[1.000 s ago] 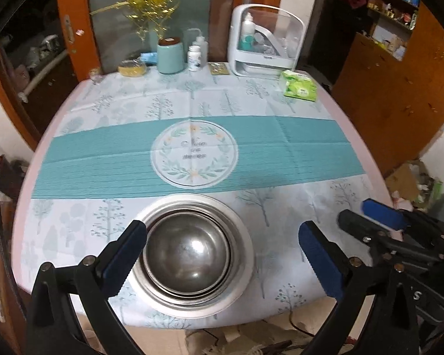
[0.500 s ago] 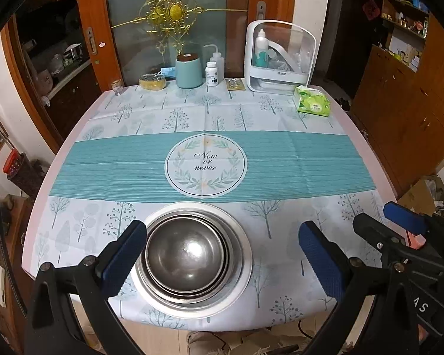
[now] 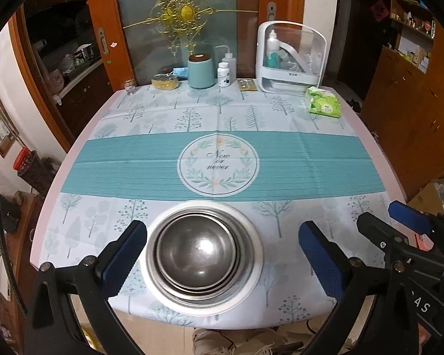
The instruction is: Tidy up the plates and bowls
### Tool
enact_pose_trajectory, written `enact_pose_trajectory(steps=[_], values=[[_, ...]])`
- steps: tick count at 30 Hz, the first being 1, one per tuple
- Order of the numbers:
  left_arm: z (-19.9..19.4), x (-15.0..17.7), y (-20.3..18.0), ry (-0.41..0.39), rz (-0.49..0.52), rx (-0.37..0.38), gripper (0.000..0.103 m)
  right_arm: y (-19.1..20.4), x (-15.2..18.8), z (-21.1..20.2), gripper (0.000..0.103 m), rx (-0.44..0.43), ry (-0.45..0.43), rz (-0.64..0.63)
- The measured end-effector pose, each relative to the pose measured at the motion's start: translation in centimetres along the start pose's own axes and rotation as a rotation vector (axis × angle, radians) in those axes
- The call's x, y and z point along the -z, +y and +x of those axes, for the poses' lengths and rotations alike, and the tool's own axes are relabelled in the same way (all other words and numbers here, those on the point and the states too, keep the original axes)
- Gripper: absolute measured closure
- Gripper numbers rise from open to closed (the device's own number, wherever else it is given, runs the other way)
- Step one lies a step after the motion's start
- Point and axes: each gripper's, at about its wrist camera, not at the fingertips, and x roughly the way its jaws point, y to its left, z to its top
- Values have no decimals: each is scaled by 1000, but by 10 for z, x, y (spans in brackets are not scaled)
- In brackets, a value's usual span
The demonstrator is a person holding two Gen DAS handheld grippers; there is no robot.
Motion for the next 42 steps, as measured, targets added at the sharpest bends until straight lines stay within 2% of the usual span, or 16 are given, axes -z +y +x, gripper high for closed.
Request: enact_pose_trajectory(steps=[13,42], values=[[5,4,32,32,15,1,1,35,4,8,48,37,21,-3],[5,1,47,26,57,39,1,54,10,1,48,73,0,54]])
